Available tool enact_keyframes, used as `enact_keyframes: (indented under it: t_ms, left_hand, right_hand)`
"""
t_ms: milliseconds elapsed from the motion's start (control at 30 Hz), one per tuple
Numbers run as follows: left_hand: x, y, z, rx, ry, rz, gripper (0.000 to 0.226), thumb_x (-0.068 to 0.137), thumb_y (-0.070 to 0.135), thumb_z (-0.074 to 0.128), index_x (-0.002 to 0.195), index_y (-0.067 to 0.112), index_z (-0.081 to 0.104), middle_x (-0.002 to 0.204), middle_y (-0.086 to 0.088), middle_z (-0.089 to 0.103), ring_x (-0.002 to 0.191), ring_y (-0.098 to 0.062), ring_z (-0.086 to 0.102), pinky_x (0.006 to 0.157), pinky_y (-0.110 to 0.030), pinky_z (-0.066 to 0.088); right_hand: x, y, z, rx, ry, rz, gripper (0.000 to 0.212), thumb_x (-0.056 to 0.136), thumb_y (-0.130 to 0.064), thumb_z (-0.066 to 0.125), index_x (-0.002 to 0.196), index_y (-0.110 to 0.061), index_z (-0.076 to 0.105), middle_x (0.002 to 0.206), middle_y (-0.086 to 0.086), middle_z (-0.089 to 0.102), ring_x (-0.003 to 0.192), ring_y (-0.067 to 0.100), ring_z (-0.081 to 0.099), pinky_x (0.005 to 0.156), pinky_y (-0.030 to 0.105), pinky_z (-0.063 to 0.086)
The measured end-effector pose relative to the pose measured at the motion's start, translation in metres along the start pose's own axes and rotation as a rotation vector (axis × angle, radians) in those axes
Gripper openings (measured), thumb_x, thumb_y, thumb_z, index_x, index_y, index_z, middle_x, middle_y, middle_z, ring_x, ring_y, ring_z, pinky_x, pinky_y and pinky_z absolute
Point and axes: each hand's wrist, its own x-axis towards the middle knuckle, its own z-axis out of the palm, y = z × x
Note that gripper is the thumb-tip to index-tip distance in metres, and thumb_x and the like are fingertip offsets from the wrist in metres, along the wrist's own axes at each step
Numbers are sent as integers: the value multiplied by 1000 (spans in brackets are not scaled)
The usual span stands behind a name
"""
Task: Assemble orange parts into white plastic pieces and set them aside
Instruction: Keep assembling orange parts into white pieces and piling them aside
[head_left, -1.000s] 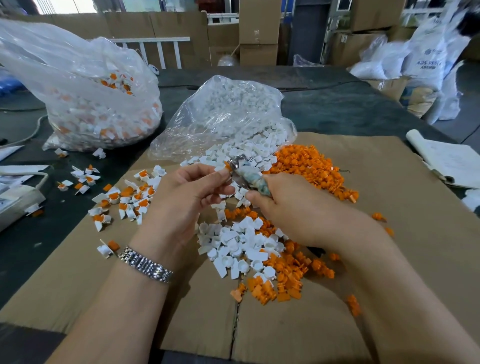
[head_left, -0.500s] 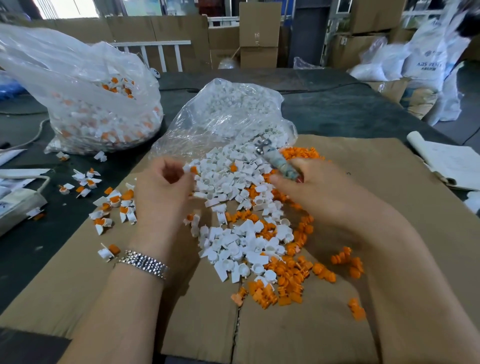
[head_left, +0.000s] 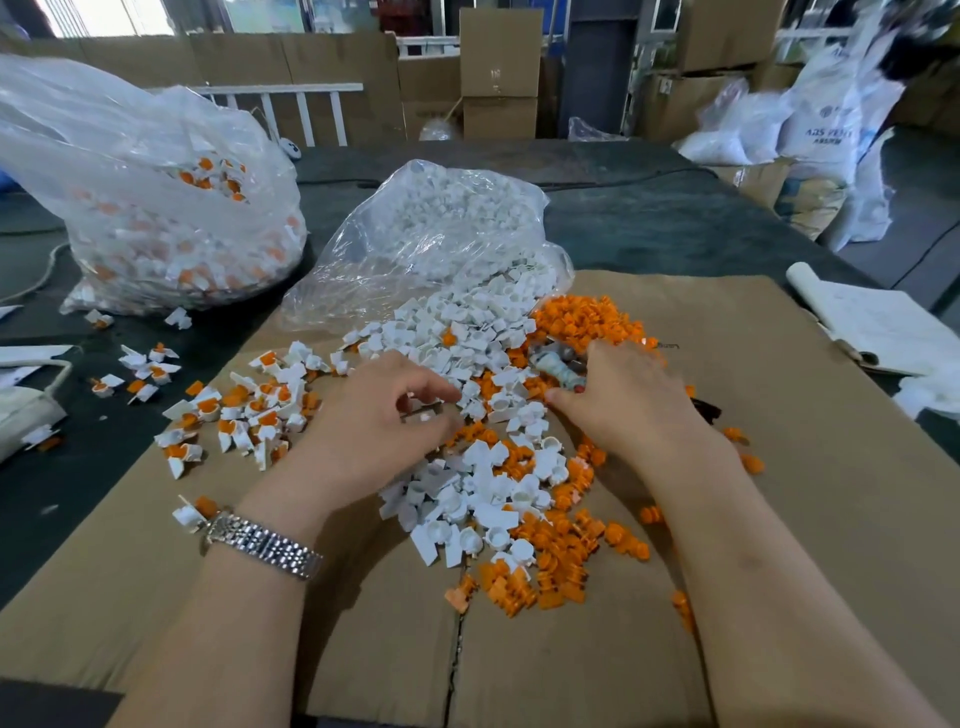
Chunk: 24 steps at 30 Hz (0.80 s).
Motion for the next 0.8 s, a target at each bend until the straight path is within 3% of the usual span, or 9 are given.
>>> enact_keyframes:
  t_ms: [133, 200, 300, 367, 467, 633, 800]
  left_hand:
    - [1, 5, 12, 160, -5, 24, 16, 94, 38, 71, 109, 35, 72, 105, 13, 52, 104, -11, 49, 90, -34, 44]
    - [0, 5, 13, 219, 10, 27, 16, 95, 34, 70, 110, 33, 72, 105, 12, 51, 104, -12, 47, 94, -38, 44]
    - [-1, 5, 14, 274, 61, 39, 14, 94, 27, 69, 106, 33, 70, 102, 10, 52, 101, -13, 47, 95, -39, 44]
    - [-1, 5, 15, 250, 80, 41, 18, 91, 20, 68, 102, 33, 68, 98, 12, 51, 98, -14, 47, 92, -39, 44]
    - [0, 5, 15, 211, 60, 43, 16, 89, 21, 71, 101, 31, 70, 96, 12, 56, 95, -15, 49, 86, -38, 44]
    - [3, 4, 17, 102, 93, 37, 16, 89, 22, 73, 103, 30, 71, 96, 13, 67, 93, -11, 60, 82, -35, 52]
    - [6, 3, 25, 269, 78, 85, 26, 95, 29, 65, 120, 30, 70, 99, 8, 56, 101, -18, 51, 88, -38, 42]
  right_hand:
    - [-2, -4, 2, -11, -30, -12, 67, 91, -62, 57, 131, -10, 50, 135, 18, 48, 128, 38, 43, 100, 53, 41]
    - [-3, -5, 2, 1, -23, -18, 70, 89, -64, 57, 135, -12, 47, 139, 17, 44, 131, 37, 39, 102, 53, 40]
    - [-5, -8, -5, 85, 89, -110, 60, 88, -58, 64, 131, -19, 50, 133, 8, 45, 127, 30, 40, 102, 51, 42]
    - [-7, -13, -10, 182, 148, -278, 36, 89, -45, 69, 118, -27, 59, 123, -1, 54, 119, 22, 44, 99, 46, 44]
    - [-14, -27, -9, 276, 65, -492, 12, 91, -34, 70, 103, -34, 69, 103, -13, 63, 109, 12, 45, 98, 41, 41]
    - [-15, -43, 5, -27, 4, -584, 23, 96, -45, 59, 116, -37, 68, 106, -7, 63, 114, 21, 45, 94, 43, 35]
    - [-14, -42, 8, -20, 17, -563, 16, 97, -39, 59, 109, -31, 68, 94, -6, 56, 113, 24, 48, 96, 45, 34]
